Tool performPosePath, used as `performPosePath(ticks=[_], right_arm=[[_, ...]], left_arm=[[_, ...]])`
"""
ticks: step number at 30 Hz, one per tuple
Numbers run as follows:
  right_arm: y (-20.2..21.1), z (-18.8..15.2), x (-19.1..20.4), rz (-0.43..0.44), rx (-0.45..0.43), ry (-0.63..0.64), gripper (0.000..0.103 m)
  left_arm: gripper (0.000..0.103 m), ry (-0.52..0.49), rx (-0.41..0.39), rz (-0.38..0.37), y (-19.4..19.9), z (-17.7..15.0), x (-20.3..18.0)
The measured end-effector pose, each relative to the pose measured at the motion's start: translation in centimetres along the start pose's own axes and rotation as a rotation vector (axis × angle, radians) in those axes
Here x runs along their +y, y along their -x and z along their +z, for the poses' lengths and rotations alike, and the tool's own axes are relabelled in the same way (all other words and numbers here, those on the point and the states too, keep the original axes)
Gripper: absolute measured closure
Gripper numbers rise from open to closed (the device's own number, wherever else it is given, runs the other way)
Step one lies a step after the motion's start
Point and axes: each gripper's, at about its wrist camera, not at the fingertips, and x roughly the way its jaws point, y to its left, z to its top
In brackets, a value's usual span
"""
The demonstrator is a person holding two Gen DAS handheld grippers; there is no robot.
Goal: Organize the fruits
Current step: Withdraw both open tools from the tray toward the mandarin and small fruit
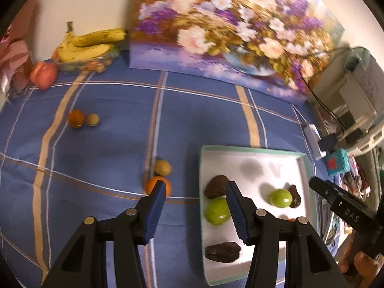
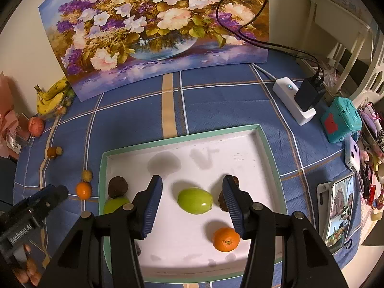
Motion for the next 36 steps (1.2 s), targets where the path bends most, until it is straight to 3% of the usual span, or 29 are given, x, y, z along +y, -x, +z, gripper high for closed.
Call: performPosePath(ticks=[9, 12, 14, 16, 20, 21, 22, 23, 25, 36], right_arm=[[0.0, 0.0, 0.9, 0.008, 0.001, 0.022, 0.050], [-0.1, 0.0, 1.1, 0.009, 0.004, 0.027, 0.050], [-0.3, 0.0, 1.2, 0.008, 0.011, 0.030, 0.041], [-0.6, 0.0, 1.2, 0.006, 0.018, 0.031, 0.035], [-1.0, -0.1, 1.3, -0.001, 0.024, 0.035, 0.034], [-1.1, -0.1, 1.3, -0.003, 0.024, 0.037, 0.034], [-1.2, -0.1, 1.4, -0.006, 0.025, 0.042, 0.032], [-1.3, -0.2, 1.5, -0.011, 0.027, 0.049, 0.026], [-1.5, -0.2, 1.6, -0.019, 0.024, 0.054, 0.020], [-1.4, -0.4, 1.8, -0.030, -0.015, 0.073, 0.013]], left_arm=[[0.046, 0.044, -0.025, 0.043, 0.7, 0.4, 2.2], [0.034, 0.048, -0.023, 0.069, 0.5, 0.4, 2.5], [0.022, 0.043, -0.013, 0.094, 0.1, 0.3, 2.6], [0.018, 0.040, -0.005, 0.114, -0.2, 0.2, 2.7], [0.014, 0.036, -0.007, 0.163, -0.6, 0.0, 3.2], [0.011, 0.036, -0.009, 0.171, -0.6, 0.0, 3.3], [0.003, 0.037, -0.013, 0.180, -0.6, -0.1, 3.4], [0.000, 0.039, -0.019, 0.188, -0.6, -0.1, 3.5], [0.000, 0.040, -0.027, 0.195, -0.4, 0.0, 3.7], [0.000, 0.029, -0.055, 0.221, 0.1, 0.1, 4.0]])
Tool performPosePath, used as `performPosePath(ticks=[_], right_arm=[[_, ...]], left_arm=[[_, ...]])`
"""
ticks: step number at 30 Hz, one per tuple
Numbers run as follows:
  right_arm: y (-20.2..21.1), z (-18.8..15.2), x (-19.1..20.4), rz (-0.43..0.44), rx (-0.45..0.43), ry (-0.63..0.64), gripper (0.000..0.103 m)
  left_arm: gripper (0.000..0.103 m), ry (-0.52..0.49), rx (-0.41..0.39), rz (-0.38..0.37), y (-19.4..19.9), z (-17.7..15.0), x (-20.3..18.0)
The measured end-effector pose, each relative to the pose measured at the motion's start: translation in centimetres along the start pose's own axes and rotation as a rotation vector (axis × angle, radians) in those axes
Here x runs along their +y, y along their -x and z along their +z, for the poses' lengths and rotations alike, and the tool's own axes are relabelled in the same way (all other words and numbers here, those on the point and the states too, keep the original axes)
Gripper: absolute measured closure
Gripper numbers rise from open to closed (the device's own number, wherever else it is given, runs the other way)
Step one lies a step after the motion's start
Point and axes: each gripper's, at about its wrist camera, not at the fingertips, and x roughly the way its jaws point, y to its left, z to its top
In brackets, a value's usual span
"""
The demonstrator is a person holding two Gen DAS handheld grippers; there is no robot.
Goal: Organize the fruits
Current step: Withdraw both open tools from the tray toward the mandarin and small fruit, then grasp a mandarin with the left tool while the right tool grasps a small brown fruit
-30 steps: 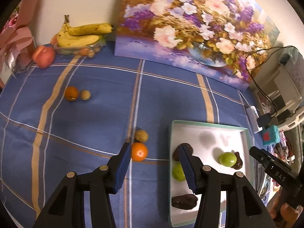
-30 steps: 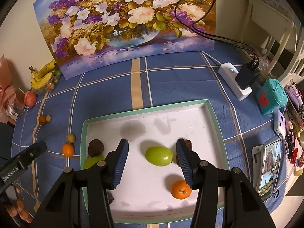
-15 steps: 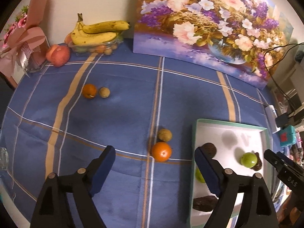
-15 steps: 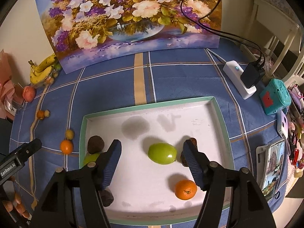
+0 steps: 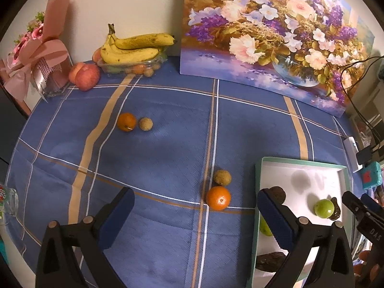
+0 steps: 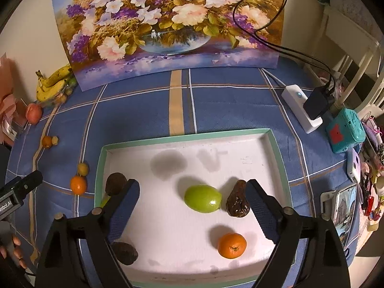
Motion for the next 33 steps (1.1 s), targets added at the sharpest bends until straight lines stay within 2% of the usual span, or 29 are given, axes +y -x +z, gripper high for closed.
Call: performPosePath(ticks=[7, 20, 25, 33], right_arm=[[0.3, 0.0, 0.4, -0.005, -0.035, 0.004, 0.013], [0.0, 0.1, 3.5, 0.055, -0.033, 0.034, 0.012], [-0.2, 0.2, 5.5, 0.054, -0.026, 0.080, 0.012], [-0.9, 0.0, 10.4, 0.108, -0.016, 0.167, 0.013]], left_arm=[[0.000, -0.001, -0.008, -0.001, 0.1, 0.1, 0.3], [0.000, 0.035, -0.055, -0.060, 1.0, 0.7, 2.4], [0.000, 0.029, -0.086, -0.023, 1.5, 0.9, 4.4], [0.000, 0.141, -0.101, 0.017, 2.4, 1.2, 10.3]])
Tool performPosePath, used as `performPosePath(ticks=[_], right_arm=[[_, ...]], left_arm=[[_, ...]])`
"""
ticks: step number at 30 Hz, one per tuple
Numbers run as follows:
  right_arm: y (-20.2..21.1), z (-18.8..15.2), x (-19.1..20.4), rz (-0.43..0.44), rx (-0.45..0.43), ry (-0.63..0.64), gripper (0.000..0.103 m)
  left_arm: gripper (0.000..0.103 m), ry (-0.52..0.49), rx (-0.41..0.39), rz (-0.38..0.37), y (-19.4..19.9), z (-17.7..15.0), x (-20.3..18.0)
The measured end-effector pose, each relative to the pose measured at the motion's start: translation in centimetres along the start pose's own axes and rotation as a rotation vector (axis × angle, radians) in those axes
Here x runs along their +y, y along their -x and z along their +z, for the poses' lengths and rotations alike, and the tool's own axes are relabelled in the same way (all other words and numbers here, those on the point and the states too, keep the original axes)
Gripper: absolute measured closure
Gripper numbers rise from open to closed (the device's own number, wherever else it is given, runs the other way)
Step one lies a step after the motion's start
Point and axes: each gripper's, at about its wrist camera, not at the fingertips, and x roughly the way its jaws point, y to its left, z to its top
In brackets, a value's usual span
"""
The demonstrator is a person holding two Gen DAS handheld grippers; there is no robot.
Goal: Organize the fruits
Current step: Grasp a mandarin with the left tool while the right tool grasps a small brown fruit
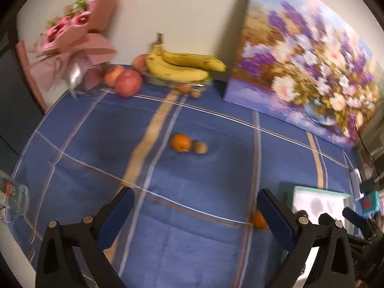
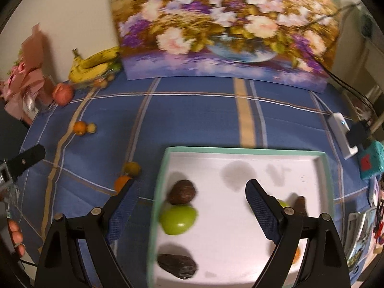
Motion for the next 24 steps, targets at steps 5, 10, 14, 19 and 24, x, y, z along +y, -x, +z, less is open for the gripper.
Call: performPosePath(ticks=[5, 10, 14, 19, 24], right_arm=[[-0.2, 0.3, 2.8, 0.048, -0.003, 0.040, 0.013], [0.3, 0.7, 4.6, 0.085, -0.030, 0.046, 0.013], [0.4, 1.3, 5.6, 0.096, -0.050, 0.050, 0.013], [-0.5, 2.0, 6.4, 0.097, -0.049, 0.043, 0.013], [-1.8, 2.6, 6.9, 0.099, -0.038, 0.034, 0.013]], left_arm=[[0.000, 0.064, -0.016, 0.012, 0.7, 0.8, 3.2], [0.000, 0.101, -0.029, 0.011, 1.0, 1.9, 5.2], [0.000, 0.111, -0.033, 0.000, 0.4, 2.9, 5.8], [0.000, 0.121, -0.044, 0.006, -0.5, 4.2, 6.3], [0.000, 0.114, -0.037, -0.002, -2.4, 5.5, 6.2]])
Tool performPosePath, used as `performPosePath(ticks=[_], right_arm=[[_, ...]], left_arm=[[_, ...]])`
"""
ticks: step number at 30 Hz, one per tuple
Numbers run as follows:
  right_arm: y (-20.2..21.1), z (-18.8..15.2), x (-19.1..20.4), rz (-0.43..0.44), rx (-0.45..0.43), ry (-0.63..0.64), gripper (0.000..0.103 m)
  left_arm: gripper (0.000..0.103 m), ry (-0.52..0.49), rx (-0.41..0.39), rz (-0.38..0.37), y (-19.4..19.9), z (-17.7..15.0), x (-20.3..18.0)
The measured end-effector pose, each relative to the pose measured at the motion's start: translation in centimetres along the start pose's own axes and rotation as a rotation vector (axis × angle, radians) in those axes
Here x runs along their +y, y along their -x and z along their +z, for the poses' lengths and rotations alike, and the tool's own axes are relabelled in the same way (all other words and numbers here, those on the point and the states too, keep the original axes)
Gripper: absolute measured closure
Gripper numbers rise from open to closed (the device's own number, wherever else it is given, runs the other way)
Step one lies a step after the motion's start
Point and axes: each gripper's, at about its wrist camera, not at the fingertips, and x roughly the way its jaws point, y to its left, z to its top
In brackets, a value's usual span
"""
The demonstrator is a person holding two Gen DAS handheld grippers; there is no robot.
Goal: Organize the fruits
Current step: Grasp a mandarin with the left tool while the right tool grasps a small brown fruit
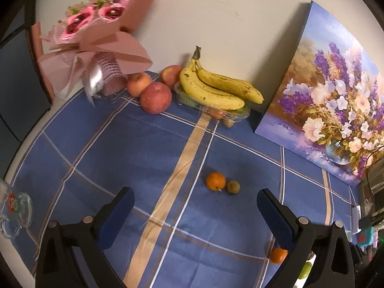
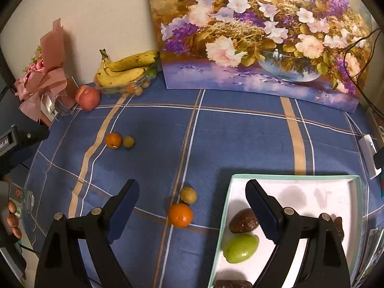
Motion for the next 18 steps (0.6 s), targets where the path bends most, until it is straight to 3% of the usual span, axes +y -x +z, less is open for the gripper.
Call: performPosePath(ticks=[10, 18], right_arm=[[-2.2, 1.4, 0.7, 0.015, -0.024, 0.020, 0.013], [-5.4, 1.2, 0.3, 0.004, 0.037, 0.022, 0.017]], left_arm=[[0.004, -0.044, 0.030, -0.011, -5.4, 1.7, -1.1], [0.011, -0.055, 0.086, -0.041, -10.1, 1.2, -2.4]])
